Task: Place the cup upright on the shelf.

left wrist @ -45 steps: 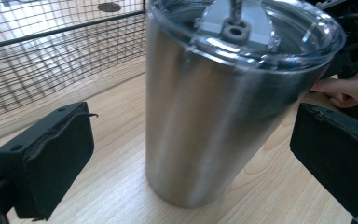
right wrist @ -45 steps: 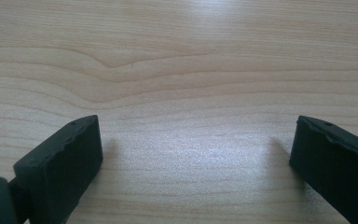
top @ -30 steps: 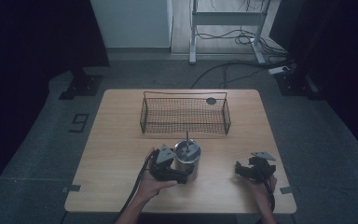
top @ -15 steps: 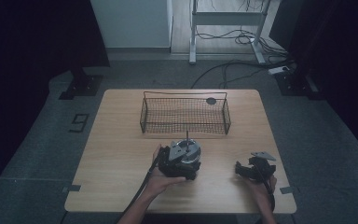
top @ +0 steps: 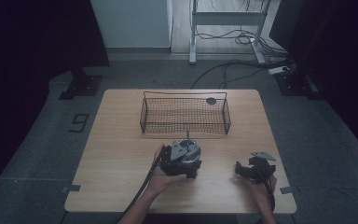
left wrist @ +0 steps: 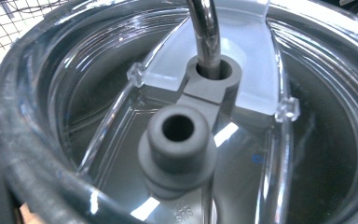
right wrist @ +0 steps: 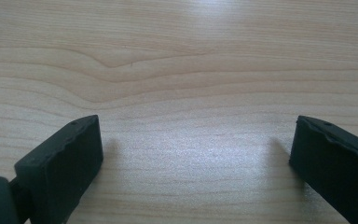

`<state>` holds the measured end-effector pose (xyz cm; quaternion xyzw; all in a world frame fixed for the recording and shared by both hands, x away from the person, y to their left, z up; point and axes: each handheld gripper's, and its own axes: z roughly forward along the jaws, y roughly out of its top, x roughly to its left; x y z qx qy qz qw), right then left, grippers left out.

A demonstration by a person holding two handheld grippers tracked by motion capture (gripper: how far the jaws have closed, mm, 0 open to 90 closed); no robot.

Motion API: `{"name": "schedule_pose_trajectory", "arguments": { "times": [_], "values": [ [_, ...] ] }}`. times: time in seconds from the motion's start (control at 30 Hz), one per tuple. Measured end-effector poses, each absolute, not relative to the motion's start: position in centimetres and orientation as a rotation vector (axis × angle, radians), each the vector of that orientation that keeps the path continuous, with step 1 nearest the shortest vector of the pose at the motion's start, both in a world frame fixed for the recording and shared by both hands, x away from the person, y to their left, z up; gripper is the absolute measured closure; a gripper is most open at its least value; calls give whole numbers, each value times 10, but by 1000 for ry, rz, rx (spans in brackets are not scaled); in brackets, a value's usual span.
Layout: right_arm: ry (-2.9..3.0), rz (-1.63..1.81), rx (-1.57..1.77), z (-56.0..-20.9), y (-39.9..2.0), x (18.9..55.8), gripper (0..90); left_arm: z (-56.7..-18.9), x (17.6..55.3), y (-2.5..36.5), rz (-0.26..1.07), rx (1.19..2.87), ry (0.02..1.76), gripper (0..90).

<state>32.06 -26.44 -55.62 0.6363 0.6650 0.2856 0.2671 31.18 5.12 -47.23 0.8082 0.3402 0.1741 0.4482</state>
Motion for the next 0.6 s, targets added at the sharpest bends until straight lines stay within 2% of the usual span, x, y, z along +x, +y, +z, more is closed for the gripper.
{"name": "schedule_pose_trajectory", "arguments": {
  "times": [0.6],
  "values": [
    [1800, 775, 1713, -556, -265, 320, 26, -460, 311, 68, 443, 1952, 845, 40]
  ]
}}
